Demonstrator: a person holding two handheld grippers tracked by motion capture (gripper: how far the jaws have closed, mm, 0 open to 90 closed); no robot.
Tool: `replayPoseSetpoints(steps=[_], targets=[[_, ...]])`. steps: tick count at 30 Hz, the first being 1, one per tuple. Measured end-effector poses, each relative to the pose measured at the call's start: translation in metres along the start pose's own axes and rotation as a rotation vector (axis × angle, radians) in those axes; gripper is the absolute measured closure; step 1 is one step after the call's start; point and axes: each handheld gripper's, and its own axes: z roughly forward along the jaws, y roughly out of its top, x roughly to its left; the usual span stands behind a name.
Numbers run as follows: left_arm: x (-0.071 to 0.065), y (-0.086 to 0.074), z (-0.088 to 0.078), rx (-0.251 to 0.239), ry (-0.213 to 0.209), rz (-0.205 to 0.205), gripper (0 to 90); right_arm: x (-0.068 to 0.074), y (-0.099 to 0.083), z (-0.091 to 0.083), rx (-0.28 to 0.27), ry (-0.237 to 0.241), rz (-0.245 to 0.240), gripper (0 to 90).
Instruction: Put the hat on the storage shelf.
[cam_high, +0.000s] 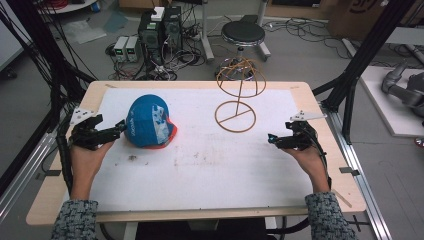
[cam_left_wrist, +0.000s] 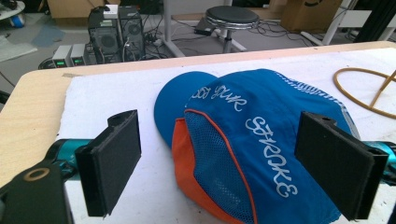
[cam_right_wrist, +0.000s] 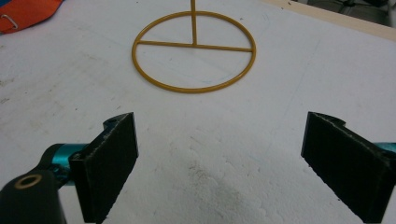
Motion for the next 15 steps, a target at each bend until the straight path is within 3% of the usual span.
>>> replayPoseSetpoints(steps=[11,15], targets=[[-0.0008,-0.0002,0.0011,0.011,-0.018,0.010,17.7,0.0021,0.0003,0.0006,0.006,0.004,-0.005,10.7],[-0.0014,0.0018,0.0018,0.006,-0.028,-0.003,19.0,0.0028,0.0001,-0.0003,0.010,0.007,-0.003,10.7]])
